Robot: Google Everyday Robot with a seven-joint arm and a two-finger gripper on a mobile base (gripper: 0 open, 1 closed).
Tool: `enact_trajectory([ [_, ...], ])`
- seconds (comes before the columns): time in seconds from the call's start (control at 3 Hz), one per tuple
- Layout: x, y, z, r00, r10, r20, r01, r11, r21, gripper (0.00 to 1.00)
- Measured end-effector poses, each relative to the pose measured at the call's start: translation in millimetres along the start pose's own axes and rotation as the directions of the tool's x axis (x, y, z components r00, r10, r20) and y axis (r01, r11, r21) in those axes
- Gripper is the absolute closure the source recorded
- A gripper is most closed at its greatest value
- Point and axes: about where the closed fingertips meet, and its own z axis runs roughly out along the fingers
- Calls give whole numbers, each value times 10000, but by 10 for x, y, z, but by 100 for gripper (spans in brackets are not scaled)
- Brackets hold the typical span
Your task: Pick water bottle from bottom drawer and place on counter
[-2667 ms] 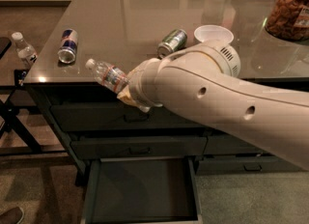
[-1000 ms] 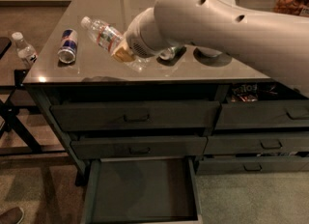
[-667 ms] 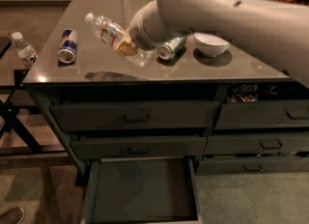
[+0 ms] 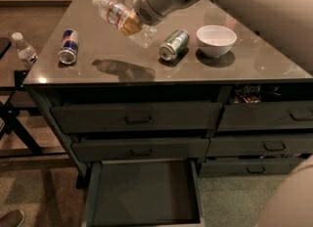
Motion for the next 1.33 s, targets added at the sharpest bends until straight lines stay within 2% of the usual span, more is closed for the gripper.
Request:
enact_trajectory([
  [0.33,-56,-42,109,9997,189,-152,-192,9997,-163,100],
  [1.0,-354,-183,576,9987,469,-209,-482,9966,-672,100],
  [1.33,-281,-177,809,9958,835,-376,-869,9913,-984,100],
])
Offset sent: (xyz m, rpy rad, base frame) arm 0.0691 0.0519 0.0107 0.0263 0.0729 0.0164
